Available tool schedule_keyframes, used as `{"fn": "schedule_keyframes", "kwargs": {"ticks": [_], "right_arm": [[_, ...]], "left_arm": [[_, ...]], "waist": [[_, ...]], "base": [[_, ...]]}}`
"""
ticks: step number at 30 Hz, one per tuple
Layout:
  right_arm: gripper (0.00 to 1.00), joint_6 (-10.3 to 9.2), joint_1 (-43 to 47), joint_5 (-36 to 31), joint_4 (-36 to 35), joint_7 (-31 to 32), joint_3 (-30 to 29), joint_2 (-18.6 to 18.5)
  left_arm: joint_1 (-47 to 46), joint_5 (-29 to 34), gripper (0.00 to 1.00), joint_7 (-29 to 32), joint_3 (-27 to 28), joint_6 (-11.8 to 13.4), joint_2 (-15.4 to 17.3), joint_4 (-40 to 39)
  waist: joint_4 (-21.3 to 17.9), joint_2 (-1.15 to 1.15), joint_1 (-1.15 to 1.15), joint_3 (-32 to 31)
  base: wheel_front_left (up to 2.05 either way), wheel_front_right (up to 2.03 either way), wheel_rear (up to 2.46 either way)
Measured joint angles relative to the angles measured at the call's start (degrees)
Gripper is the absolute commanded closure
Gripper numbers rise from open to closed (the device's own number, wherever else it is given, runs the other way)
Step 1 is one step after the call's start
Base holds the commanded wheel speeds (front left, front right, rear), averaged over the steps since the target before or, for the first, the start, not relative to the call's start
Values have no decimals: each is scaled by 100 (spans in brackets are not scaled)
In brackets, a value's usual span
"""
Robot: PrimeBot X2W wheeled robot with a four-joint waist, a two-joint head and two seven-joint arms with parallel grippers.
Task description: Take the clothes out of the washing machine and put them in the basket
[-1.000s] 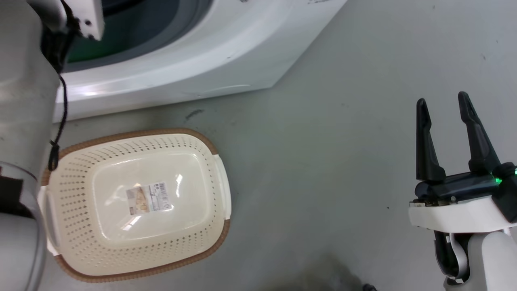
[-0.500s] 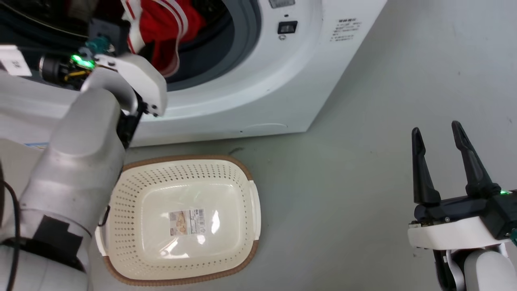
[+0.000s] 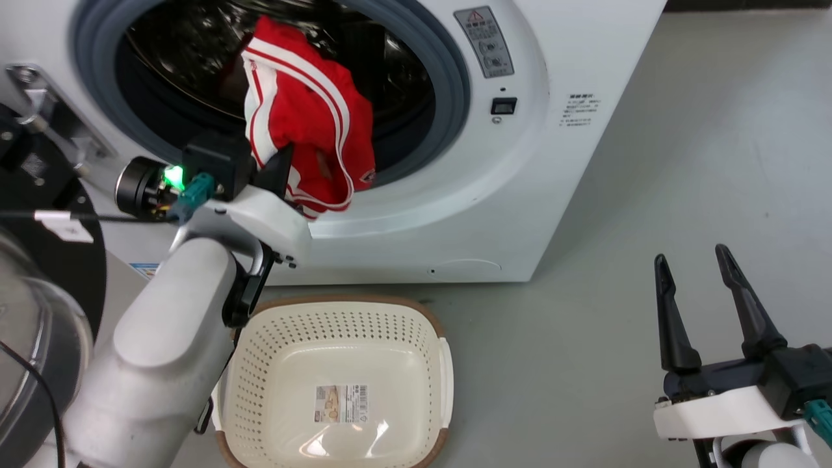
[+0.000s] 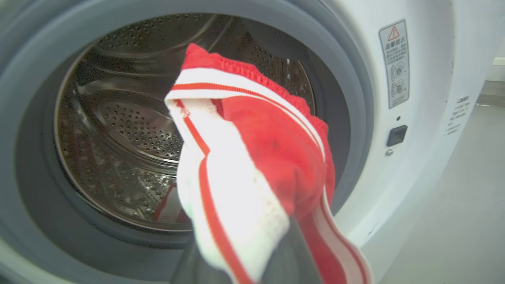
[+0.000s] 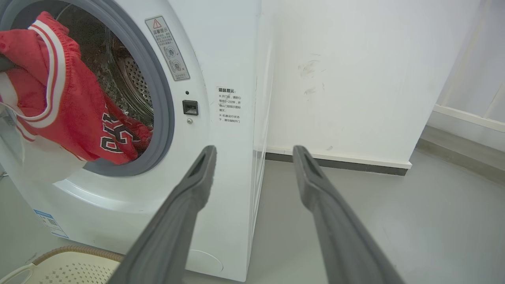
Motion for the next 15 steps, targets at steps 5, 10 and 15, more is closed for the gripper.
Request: {"fn": "schedule_keyframes", "kwargs": {"ticks": [5, 10, 15], "right_arm": [[0, 0, 185, -35, 40, 0, 15, 1], [0, 0, 314, -76, 66, 0, 35, 1], [0, 0, 461, -75, 88, 1, 59, 0]], "left_arm": [[510, 30, 100, 7, 47, 218, 220, -864], [876, -5, 100, 178, 148, 490, 482, -1780], [1260, 33, 100, 396, 223, 776, 789, -2659]], "waist": [[163, 0, 0, -310], [288, 0, 0, -579], [355, 0, 1, -811]], "base": [[0, 0, 0], [0, 0, 0], [0, 0, 0]]}}
